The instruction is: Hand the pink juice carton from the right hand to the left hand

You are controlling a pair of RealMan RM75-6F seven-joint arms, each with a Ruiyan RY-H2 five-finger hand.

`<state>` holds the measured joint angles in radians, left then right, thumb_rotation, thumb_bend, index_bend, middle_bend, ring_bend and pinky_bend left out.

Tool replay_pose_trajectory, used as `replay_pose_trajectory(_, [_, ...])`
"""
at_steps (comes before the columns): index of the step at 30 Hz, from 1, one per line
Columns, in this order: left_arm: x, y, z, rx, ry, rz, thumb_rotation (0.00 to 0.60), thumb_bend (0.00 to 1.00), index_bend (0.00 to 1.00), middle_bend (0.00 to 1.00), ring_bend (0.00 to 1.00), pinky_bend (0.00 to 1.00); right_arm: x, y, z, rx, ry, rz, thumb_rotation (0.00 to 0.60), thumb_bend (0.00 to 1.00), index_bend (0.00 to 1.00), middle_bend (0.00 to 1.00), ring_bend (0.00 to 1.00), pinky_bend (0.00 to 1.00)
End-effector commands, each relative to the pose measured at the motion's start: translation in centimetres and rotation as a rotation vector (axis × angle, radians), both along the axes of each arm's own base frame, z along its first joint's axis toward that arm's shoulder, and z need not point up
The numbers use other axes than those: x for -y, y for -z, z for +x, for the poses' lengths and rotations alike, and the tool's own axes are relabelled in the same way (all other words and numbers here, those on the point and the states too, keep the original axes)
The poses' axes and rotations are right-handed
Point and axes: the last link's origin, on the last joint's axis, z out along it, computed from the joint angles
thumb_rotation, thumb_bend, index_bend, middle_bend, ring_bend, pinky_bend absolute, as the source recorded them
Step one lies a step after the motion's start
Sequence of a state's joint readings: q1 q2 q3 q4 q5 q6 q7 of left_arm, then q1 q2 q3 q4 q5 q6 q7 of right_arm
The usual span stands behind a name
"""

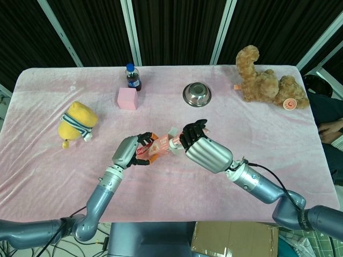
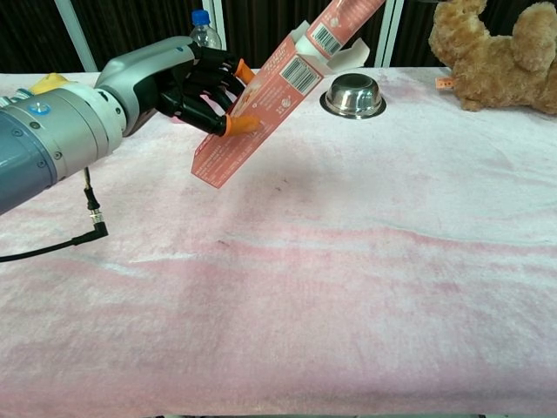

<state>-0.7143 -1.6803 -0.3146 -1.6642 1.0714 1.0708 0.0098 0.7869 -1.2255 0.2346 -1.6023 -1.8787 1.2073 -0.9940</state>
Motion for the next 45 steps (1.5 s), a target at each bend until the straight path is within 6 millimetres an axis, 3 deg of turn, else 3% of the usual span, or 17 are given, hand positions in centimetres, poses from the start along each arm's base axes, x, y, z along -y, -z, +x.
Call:
replay_pose_trajectory(1, [0.1, 0.0, 0.2, 0.003, 0.005, -0.001, 0.6, 0.33, 0.4, 0.41, 0.35, 0.42, 0.0, 0.1, 0.0, -0.001, -0.002, 0.001, 0.6, 0.39, 0.75, 0.65, 0.53, 0.5])
replay_pose_trajectory(10, [0.3, 0.3, 0.7, 0.008, 0.017, -0.007, 0.6, 0.33, 0.4, 0.41, 0.35, 0.42, -0.1, 0.2, 0.1, -0.004, -0.006, 0.002, 0.6, 0.39, 0.75, 0.64, 0.53, 0.5])
replay_pose_trajectory(16, [0.4, 0.3, 1.1, 0.033, 0.022, 0.003, 0.6, 0.33, 0.4, 0.41, 0.35, 0.42, -0.1, 0.2, -0.1, -0.009, -0.005, 0.0, 0.6, 0.39, 0.74, 0.58, 0.47, 0.49])
replay_pose_trajectory(22, [0.3, 0.4, 1.5, 0.071, 0.009, 0.021, 0.6, 0.33, 0.4, 0.41, 0.35, 0.42, -0.2, 0.2, -0.3, -0.012, -0.009, 0.001, 0.6, 0.38, 0.63, 0.5, 0.39, 0.46])
replay_pose_trajectory(29, [0.3, 0.6, 2.0, 0.086, 0.017, 0.042, 0.6, 0.33, 0.4, 0.41, 0.35, 0.42, -0.2, 0.0, -0.3, 0.004, -0.014, -0.009, 0.6, 0.3, 0.25, 0.23, 0.14, 0.36])
replay_pose_trajectory(32, [0.3, 0.7, 2.1, 0.092, 0.02, 0.05, 0.6, 0.33, 0.4, 0.41, 0.35, 0.42, -0.2, -0.2, -0.2, 0.009, -0.018, -0.015, 0.6, 0.27, 0.14, 0.15, 0.08, 0.32])
replay_pose_trajectory(36, [0.4, 0.8, 2.1, 0.092, 0.027, 0.057, 0.6, 0.33, 0.4, 0.41, 0.35, 0.42, -0.1, -0.3, -0.3, 0.018, -0.01, -0.028, 0.6, 0.24, 0.08, 0.11, 0.05, 0.32])
replay_pose_trajectory(45, [0.2, 0.5, 2.2, 0.096, 0.04, 0.08, 0.6, 0.33, 0.4, 0.41, 0.35, 0.42, 0.2, -0.5, -0.6, 0.032, 0.018, -0.051, 0.6, 0.24, 0.07, 0.1, 0.05, 0.31])
